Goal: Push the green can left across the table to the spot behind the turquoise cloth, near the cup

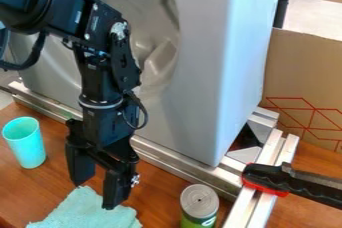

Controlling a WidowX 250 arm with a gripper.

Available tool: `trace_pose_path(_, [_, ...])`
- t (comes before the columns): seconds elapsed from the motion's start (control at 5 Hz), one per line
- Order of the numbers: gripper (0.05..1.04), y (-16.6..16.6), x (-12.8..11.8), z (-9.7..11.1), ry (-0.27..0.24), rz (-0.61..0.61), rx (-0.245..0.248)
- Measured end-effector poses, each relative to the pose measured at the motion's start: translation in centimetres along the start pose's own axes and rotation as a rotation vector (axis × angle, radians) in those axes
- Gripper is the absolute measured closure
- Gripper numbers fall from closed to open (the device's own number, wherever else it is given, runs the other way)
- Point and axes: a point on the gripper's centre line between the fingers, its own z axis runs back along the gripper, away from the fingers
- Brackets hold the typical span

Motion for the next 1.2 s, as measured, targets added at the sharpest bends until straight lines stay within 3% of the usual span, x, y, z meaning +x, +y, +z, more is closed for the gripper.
trace_pose_path(0.2, [0.083,-0.1,-0.1,-0.3,0.007,0.005,-0.002])
trace_pose_path(0.4, [0.083,-3.8,1.0,0.2,-0.065,-0.131,0.050])
trace_pose_path(0.6, [0.083,-6.9,2.0,0.5,-0.150,-0.160,0.085])
trace_pose_path(0.8, [0.083,-9.9,3.3,1.1,-0.191,-0.144,0.120])
trace_pose_path(1.0, [0.083,-11.1,4.5,1.2,-0.251,-0.103,0.094])
trace_pose_path(1.2, [0.083,-12.3,5.7,0.7,-0.306,-0.089,0.023])
